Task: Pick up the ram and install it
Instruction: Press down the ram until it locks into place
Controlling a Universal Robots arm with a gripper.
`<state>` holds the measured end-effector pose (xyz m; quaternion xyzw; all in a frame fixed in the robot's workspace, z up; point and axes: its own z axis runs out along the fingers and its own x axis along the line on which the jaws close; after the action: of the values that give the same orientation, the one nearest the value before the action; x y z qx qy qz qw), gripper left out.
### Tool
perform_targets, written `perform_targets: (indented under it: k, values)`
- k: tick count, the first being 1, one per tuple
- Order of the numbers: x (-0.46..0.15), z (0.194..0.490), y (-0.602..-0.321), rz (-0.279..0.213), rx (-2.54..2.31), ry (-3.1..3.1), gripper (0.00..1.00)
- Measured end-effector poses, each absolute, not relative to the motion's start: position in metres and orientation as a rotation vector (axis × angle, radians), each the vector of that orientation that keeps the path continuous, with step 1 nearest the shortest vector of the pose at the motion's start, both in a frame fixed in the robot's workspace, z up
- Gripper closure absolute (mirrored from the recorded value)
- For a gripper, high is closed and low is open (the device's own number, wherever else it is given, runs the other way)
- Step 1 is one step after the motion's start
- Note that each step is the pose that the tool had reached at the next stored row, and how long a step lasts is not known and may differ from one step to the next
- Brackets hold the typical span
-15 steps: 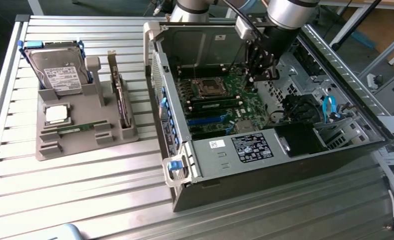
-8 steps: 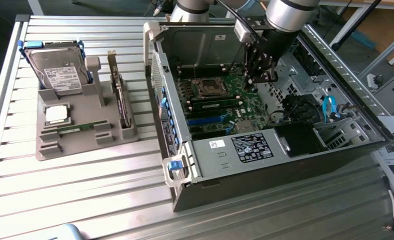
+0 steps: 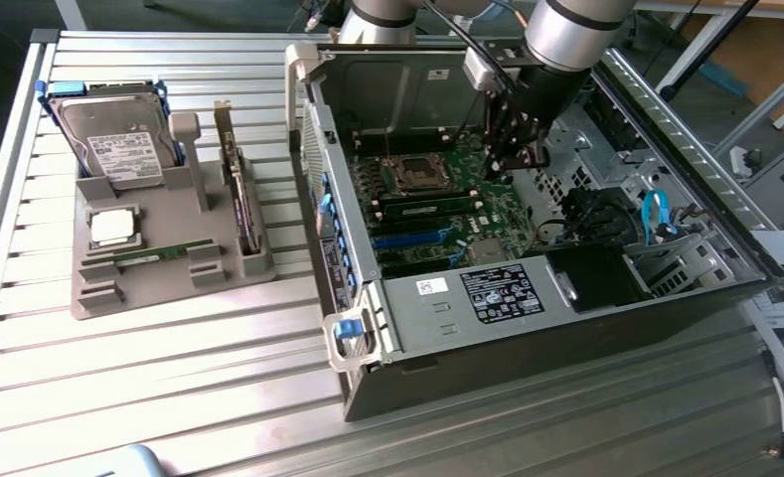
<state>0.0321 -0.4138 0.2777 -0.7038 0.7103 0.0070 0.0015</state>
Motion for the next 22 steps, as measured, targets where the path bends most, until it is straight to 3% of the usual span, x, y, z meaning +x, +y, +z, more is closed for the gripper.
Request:
perform_targets:
  k: [22]
  values:
    - [0.032,0.265,-0.414,0.022,-2.209,2.229,0.89]
